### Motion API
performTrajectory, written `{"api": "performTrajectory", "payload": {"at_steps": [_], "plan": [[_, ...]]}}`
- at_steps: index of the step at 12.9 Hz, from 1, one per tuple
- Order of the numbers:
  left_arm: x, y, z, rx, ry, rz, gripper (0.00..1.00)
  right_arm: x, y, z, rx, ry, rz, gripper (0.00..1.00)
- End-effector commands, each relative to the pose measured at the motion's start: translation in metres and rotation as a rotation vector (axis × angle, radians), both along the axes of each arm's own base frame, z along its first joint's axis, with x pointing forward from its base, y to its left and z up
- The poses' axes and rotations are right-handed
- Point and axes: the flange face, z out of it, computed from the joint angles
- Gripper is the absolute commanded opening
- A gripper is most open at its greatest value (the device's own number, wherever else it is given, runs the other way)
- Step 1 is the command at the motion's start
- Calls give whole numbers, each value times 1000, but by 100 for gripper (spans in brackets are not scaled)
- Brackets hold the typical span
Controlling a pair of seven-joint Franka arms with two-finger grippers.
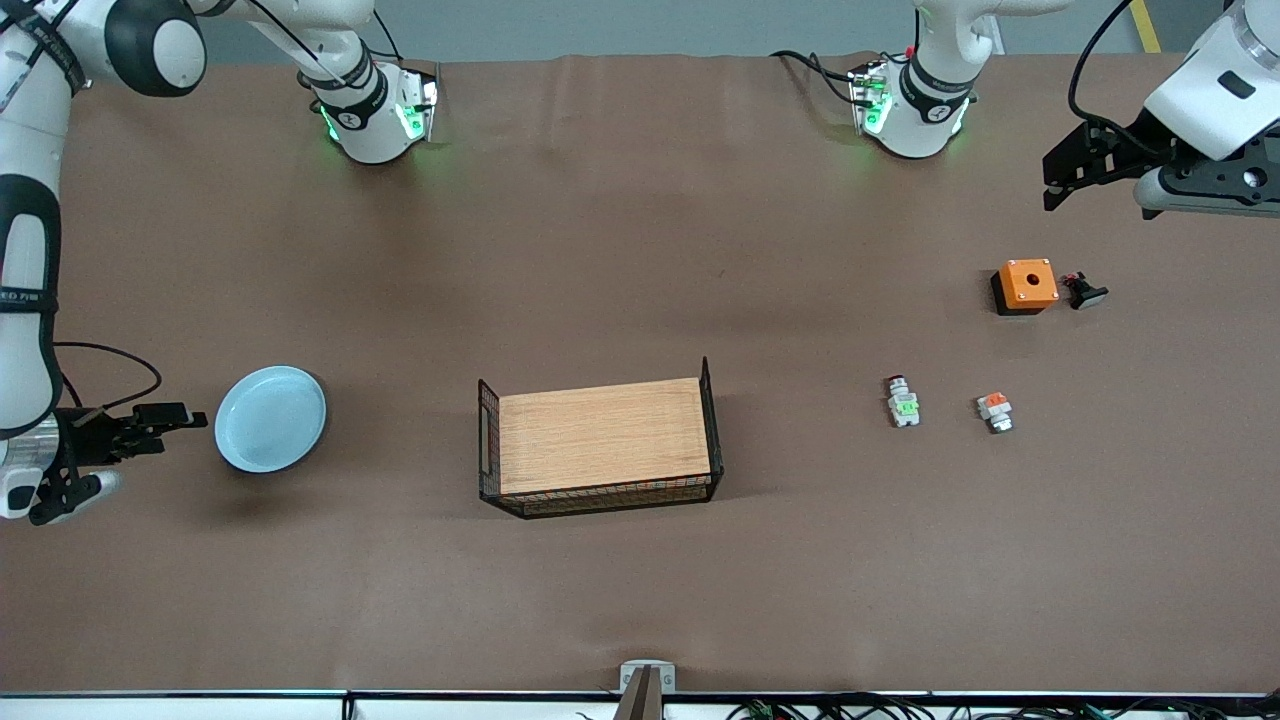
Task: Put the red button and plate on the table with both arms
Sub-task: 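Open the right gripper to release the plate rim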
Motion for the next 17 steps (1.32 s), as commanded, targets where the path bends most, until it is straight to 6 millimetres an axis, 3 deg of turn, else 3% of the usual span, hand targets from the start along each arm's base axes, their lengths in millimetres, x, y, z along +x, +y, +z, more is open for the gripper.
{"api": "performTrajectory", "payload": {"at_steps": [1,6,10,13,14,17], "plan": [[-6,0,4,8,-7,13,100,-1,49,66,-80,65,-65,100],[-6,0,4,8,-7,13,100,-31,125,173,-244,70,-109,100],[-6,0,4,8,-7,13,100,-63,152,229,-327,89,-110,100],[-6,0,4,8,-7,13,100,-85,149,254,-354,115,-115,100],[-6,0,4,8,-7,13,100,-94,148,273,-357,83,-125,100],[-6,0,4,8,-7,13,100,-118,149,295,-401,65,-229,100]]}}
